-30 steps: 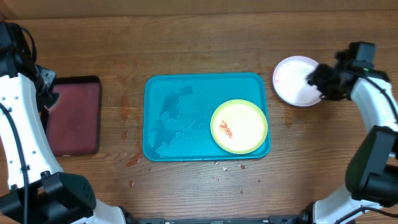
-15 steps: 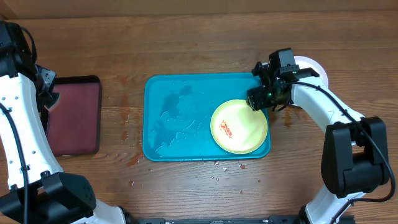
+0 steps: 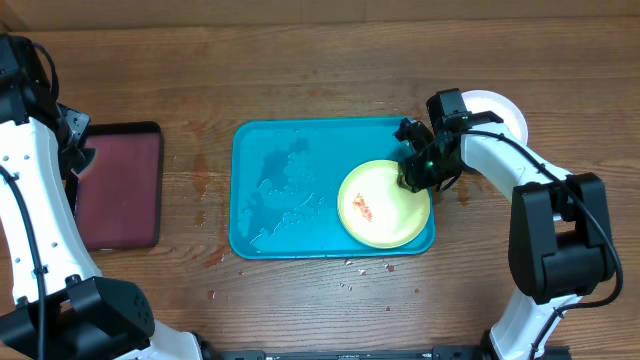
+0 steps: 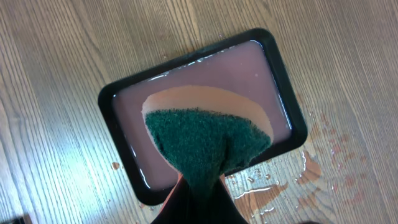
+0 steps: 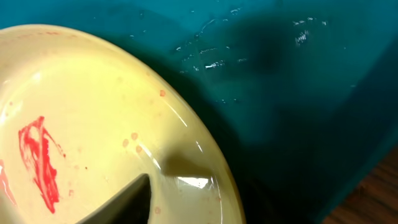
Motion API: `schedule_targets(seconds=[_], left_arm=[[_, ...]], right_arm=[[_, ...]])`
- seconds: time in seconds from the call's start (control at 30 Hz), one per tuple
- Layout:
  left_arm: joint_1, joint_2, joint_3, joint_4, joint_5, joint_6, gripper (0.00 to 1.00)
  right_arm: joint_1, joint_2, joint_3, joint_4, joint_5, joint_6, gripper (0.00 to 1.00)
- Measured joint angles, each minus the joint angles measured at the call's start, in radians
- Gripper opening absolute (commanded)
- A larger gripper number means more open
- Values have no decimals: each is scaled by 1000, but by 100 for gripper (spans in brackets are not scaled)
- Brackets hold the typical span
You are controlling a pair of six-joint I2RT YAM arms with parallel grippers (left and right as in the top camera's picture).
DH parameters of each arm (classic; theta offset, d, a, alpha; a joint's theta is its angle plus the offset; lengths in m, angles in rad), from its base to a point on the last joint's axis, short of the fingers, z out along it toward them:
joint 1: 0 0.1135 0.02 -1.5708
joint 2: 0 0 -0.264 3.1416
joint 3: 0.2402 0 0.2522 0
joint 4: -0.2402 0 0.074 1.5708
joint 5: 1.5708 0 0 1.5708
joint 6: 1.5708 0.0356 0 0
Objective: Clean dirty plates on tray and stack at the side
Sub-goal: 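Move the right gripper to the yellow plate's rim and grip it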
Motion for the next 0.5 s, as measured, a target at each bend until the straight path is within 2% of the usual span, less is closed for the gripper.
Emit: schedule_targets(seconds=[0.13,0.23,0.4,0.43,0.5], left_arm=[[0,0,0,0,4,0,4],[0,0,0,3,23,6,4],[-1,0,0,60,167,133,4],[-3,2,0,64,196,158,4],[-19,12,0,72,254,208,4]], right_arm=[[8,1,0,4,-1,75,23],[35,13,0,13,1,145,10],[169,37,5,137,-19,298,9],[210,46,7,183,-24,344,12],[260,60,13,241,-29,409,30]])
